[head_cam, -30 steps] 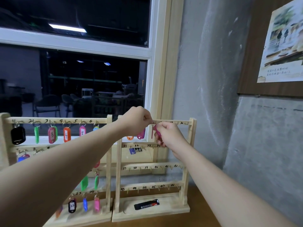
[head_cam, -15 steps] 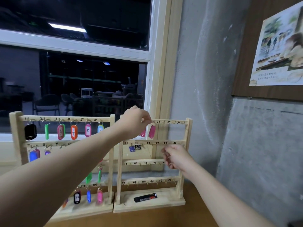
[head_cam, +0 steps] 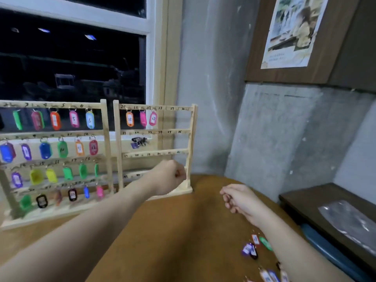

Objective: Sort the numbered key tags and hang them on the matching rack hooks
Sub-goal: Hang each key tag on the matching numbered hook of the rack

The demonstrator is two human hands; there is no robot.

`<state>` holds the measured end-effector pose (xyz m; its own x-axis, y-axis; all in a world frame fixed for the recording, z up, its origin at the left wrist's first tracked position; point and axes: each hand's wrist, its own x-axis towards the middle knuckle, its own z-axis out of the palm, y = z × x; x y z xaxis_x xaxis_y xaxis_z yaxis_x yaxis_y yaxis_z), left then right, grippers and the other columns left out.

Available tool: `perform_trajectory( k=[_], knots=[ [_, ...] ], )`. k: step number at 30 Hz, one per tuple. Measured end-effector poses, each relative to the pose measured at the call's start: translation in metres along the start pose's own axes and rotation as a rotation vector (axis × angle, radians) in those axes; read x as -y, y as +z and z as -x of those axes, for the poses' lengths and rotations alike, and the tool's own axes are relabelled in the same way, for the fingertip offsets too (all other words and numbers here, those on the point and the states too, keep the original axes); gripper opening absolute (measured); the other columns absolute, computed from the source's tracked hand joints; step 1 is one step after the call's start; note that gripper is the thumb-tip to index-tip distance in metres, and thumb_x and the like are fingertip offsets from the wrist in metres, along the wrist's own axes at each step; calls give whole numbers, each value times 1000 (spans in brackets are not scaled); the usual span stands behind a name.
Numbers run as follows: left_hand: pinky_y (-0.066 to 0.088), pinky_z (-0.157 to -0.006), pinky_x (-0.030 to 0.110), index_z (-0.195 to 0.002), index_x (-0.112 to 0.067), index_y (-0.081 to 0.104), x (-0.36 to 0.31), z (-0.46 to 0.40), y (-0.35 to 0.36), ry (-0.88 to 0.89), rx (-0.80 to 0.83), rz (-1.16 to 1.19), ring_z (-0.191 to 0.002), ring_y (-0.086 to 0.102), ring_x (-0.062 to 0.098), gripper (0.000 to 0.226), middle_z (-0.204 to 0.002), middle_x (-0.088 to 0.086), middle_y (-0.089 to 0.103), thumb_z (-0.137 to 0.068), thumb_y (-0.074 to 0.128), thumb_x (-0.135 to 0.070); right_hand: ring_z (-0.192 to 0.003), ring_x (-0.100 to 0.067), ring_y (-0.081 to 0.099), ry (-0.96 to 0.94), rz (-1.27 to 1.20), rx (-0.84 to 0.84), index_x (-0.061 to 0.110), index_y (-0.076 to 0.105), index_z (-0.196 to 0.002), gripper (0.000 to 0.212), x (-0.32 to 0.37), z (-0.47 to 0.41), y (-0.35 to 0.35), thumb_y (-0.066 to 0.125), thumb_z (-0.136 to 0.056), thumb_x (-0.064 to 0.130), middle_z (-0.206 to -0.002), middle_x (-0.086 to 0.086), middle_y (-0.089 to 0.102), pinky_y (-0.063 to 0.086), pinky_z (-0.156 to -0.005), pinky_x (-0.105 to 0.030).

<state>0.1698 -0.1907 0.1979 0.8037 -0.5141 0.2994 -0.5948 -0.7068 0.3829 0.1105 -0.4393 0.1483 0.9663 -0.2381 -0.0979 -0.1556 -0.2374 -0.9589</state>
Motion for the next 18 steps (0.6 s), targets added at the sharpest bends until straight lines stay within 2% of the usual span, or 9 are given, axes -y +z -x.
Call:
perform_trajectory(
  k=[1, 3, 6, 8, 10, 12, 16, 18],
  knots=[
    [51, -67, 38, -78, -10, 69, -3, 4, 19, -1, 58, 3, -72, 63, 25, 17, -74, 4, 69, -89, 58, -13, -46, -14, 46, 16, 19, -21, 9, 63, -82, 18, -11, 6, -9, 56, -98, 8, -59, -2, 52, 27, -41, -20],
    [51, -71, 37, -81, -7, 70, -10, 12, 55, 9, 163, 9, -72, 60, 19, 16, -76, 1, 68, -90, 59, -15, -45, -12, 45, 41, 92, -64, 9, 64, -81, 17, -33, 19, -27, 58, -96, 7, -60, -3, 53, 28, -40, -19],
    [46, -63, 32, -69, -8, 61, -22, 23, 103, 29, 259, 80, -62, 47, 11, 20, -66, -3, 55, -88, 59, -14, -46, -8, 45, 11, 255, -158, 8, 66, -76, 21, -63, 36, -53, 58, -96, 6, -61, -1, 56, 32, -43, -17],
    [42, -60, 22, -69, -13, 64, -31, 29, 129, 16, 292, 116, -62, 53, 9, 21, -69, -4, 61, -89, 59, -16, -54, -4, 55, -52, 368, -215, 13, 68, -76, 24, -81, 48, -68, 58, -98, 9, -64, 5, 63, 38, -53, -17],
    [45, -66, 19, -78, -19, 72, -39, 33, 150, -13, 325, 166, -71, 62, 8, 18, -77, -7, 69, -91, 60, -18, -73, -5, 63, -64, 406, -222, 19, 71, -83, 21, -100, 60, -80, 58, -100, 16, -76, 8, 69, 43, -65, -21],
    [49, -74, 20, -90, -19, 76, -46, 35, 170, -36, 357, 203, -83, 66, 10, 14, -86, -7, 72, -93, 62, -21, -83, -9, 66, -43, 420, -209, 22, 71, -89, 18, -118, 70, -86, 58, -101, 21, -84, 7, 71, 47, -69, -23],
    [49, -83, 25, -100, -21, 76, -64, 35, 203, -55, 376, 274, -94, 63, 10, 16, -98, -6, 72, -96, 64, -32, -69, -9, 59, -30, 412, -199, 20, 71, -85, 19, -143, 78, -88, 61, -100, 22, -72, 6, 65, 46, -63, -23],
    [49, -89, 26, -105, -22, 73, -73, 31, 213, -70, 362, 313, -101, 62, 10, 17, -106, -5, 70, -96, 65, -33, -75, -7, 62, -47, 457, -213, 22, 72, -87, 16, -148, 77, -84, 62, -99, 25, -77, 8, 67, 48, -66, -22]
  ],
)
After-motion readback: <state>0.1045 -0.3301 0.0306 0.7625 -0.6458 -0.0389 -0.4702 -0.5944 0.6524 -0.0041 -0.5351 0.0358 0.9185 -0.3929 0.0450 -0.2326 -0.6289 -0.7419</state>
